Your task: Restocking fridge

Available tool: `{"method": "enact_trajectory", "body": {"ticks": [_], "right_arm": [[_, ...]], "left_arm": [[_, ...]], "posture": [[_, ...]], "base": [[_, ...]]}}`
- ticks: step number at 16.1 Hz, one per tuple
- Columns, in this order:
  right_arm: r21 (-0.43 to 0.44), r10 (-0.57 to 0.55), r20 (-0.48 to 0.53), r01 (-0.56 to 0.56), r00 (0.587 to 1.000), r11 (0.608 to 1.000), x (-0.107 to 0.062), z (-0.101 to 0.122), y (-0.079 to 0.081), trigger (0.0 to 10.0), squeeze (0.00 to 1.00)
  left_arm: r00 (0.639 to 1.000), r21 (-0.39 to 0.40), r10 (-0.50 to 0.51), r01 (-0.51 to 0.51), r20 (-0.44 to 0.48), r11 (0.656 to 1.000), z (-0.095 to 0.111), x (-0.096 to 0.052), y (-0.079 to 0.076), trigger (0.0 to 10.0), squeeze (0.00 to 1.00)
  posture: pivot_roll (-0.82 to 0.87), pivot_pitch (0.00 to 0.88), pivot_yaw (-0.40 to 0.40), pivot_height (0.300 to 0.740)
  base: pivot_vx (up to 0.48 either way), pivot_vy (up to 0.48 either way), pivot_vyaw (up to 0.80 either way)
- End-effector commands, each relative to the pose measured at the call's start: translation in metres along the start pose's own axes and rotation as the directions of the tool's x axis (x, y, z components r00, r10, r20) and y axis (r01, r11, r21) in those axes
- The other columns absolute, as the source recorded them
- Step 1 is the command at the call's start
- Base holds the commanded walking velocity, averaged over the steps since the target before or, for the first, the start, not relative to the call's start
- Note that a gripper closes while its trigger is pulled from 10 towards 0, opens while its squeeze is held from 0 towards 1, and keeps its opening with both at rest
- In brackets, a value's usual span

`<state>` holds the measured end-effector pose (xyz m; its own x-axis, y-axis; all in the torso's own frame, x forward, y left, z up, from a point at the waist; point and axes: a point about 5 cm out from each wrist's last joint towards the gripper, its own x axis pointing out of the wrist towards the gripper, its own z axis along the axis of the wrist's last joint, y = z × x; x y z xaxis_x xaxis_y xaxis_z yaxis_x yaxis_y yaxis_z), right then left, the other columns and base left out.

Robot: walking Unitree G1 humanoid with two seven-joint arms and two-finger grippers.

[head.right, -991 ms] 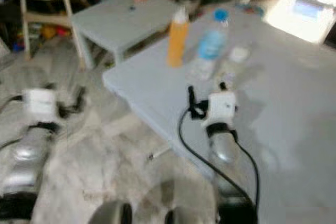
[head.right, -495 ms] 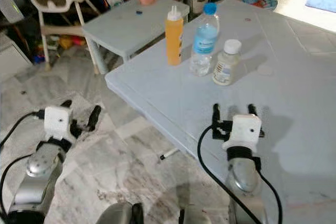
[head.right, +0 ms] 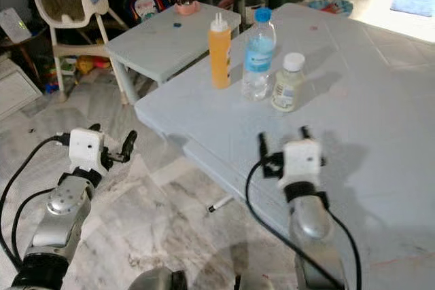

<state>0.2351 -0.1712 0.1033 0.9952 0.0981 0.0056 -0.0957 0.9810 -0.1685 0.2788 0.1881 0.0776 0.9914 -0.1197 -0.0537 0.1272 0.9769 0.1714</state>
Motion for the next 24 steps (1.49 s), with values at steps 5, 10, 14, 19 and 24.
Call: {"method": "enact_trajectory", "body": {"ticks": [5,10,14,19,24], "right_arm": [[0.040,-0.016,0.027,0.015,1.000,0.999,0.016,0.004,0.004,10.0,0.00],[0.044,-0.141,0.004,0.140,0.990,0.989,0.021,-0.004,-0.008,10.0,0.00],[0.025,-0.160,0.056,0.159,0.986,0.987,0.025,0.003,-0.005,10.0,0.00],[0.020,-0.174,0.072,0.173,0.982,0.985,0.024,0.007,-0.008,10.0,0.00],[0.017,-0.148,0.110,0.147,0.983,0.989,0.031,0.015,-0.003,10.0,0.00]], "left_arm": [[0.977,0.001,0.213,-0.213,-0.014,0.977,-0.013,-0.037,0.027,10.0,0.00],[0.961,0.020,0.274,-0.273,-0.030,0.962,-0.015,-0.063,0.040,10.0,0.00],[0.974,-0.020,0.226,-0.226,0.006,0.974,-0.004,-0.044,0.032,10.0,0.00],[0.980,-0.033,0.194,-0.193,0.039,0.981,0.008,-0.030,0.032,10.0,0.00],[0.984,-0.042,0.170,-0.168,0.048,0.985,0.010,-0.027,0.024,10.0,0.00]], "posture": [[0.04,0.000,-0.067,0.740],[0.06,0.000,-0.077,0.740],[0.02,0.000,-0.046,0.740],[0.00,0.009,-0.034,0.740],[0.00,0.022,-0.027,0.740]], "base": [[0.000,0.000,0.00],[0.000,0.000,0.00],[0.000,0.000,-0.10],[0.000,0.422,-0.64],[0.000,0.436,-0.69]]}}
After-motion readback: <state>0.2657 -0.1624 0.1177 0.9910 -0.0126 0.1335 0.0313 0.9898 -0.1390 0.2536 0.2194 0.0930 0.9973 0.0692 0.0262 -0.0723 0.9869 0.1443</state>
